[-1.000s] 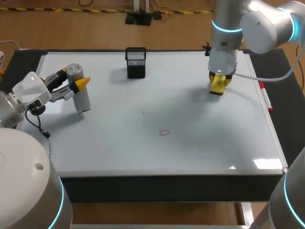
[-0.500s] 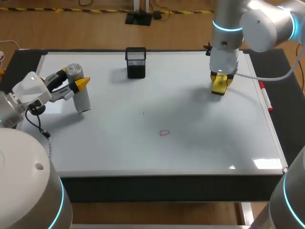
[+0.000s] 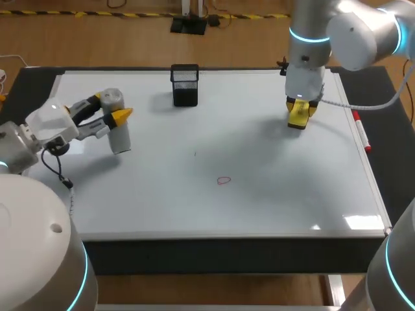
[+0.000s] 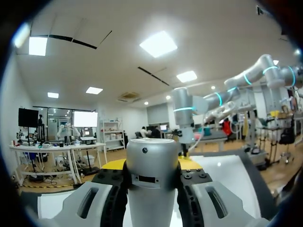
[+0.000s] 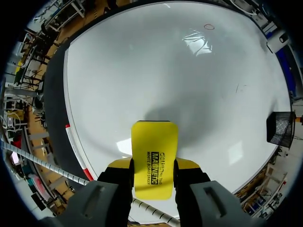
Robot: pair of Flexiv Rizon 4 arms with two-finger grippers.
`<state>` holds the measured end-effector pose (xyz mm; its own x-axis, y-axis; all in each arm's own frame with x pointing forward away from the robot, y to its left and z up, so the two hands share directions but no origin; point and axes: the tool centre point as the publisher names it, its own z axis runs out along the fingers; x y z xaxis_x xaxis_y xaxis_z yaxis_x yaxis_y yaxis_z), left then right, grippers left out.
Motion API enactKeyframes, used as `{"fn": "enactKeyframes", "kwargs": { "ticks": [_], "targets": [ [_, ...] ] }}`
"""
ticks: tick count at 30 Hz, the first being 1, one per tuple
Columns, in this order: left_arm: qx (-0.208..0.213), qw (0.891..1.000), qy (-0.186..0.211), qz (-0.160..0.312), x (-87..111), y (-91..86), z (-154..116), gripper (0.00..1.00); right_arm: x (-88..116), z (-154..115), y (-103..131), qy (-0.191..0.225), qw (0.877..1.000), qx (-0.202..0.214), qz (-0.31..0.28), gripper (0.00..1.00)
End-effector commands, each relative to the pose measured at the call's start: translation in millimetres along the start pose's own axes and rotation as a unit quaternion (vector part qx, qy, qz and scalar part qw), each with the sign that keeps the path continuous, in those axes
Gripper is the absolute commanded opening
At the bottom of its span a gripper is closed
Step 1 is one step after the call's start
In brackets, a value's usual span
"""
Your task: Pick up the inspection probe, press it on each red-marked spot on the whiteboard one by one, put down the probe, pick up the eraser, and wipe off all the red marks.
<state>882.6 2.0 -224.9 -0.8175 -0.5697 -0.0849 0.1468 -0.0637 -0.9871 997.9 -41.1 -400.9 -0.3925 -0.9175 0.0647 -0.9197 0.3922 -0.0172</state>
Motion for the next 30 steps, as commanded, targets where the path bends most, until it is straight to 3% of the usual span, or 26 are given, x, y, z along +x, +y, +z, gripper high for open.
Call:
{"fn": "enactKeyframes", "kwargs": {
  "ticks": [1,9,17,30],
  "targets": [
    [0.016,1.000,0.015,-0.001,22.6,-4.9,6,0.00,0,-1,-1,0.002,1.000,0.000,-0.001,0.00],
    [0.044,0.996,0.081,-0.007,82.3,-18.1,39,0.00,0,-1,-1,0.002,1.000,0.000,-0.001,0.00],
    [0.049,0.989,0.136,-0.014,123.1,-18.4,76,0.00,0,-1,-1,0.002,1.000,0.000,-0.001,0.00],
    [0.053,0.975,0.212,-0.039,178.7,3.6,119,0.00,0,-1,-1,0.002,1.000,0.000,-0.001,0.00]
  ]
}}
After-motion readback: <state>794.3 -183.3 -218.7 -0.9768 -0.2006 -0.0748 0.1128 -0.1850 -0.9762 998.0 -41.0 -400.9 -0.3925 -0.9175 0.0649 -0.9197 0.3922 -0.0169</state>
